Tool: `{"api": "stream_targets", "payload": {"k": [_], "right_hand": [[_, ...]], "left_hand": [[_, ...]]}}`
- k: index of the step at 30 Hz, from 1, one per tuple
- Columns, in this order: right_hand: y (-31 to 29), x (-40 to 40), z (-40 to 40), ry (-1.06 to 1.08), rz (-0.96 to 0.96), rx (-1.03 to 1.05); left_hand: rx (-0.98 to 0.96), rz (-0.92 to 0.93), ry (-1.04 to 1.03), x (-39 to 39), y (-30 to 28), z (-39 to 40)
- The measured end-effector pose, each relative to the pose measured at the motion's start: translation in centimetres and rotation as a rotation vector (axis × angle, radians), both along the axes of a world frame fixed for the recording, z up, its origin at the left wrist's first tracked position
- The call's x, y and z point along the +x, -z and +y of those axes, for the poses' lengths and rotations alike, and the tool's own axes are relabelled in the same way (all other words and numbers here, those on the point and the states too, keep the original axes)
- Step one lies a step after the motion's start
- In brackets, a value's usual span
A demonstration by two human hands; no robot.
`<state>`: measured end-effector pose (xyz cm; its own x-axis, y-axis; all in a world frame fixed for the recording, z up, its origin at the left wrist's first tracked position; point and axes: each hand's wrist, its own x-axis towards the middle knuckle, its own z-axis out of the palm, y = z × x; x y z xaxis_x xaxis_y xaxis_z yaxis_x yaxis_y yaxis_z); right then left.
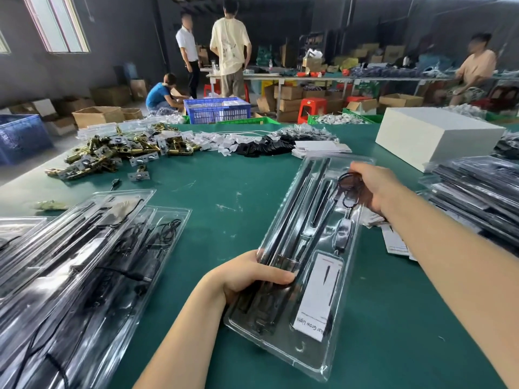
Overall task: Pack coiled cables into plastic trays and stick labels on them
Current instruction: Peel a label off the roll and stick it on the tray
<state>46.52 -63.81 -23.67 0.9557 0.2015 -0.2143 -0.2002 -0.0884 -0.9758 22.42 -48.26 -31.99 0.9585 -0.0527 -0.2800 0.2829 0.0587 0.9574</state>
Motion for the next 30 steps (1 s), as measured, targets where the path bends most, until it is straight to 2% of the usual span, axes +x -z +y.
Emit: {"api": "stream_targets", "payload": {"k": [6, 13, 16, 20, 22, 26, 28, 30], "right_hand": [[-0.9, 0.5, 0.2, 0.02, 0.103, 0.012], [-1.9, 0.8, 1.1, 0.011, 0.103, 0.075], [-1.9, -0.6, 1.1, -0.19, 0.187, 0.084], [0.9, -5.4, 0.6, -0.56, 0.164, -0.281], [3.5, -8.0, 0.4, -0.604, 0.173, -0.36], [7.4, -11.2, -0.5, -0.472, 0.363, -0.071], [8.1, -11.8, -1.0, -0.431, 0.401, 0.04], [8.3, -11.9, -1.3, -0.408, 0.389, 0.064]], "left_hand": [[0.008, -0.012, -0.01, 0.3, 0.0, -0.1], [-0.043, -0.018, -0.014, 0.3, 0.2, 0.2], [-0.108, -0.028, -0.06, 0.3, 0.3, 0.2], [-0.155, -0.056, -0.256, 0.6, 0.5, -0.1], [-0.18, -0.022, -0.365, 0.9, 0.6, -0.3], [-0.307, 0.111, -0.47, 1.3, 0.7, -0.6], [-0.377, 0.11, -0.479, 1.2, 0.8, -0.6], [-0.453, 0.068, -0.47, 1.0, 0.9, -0.4]]}}
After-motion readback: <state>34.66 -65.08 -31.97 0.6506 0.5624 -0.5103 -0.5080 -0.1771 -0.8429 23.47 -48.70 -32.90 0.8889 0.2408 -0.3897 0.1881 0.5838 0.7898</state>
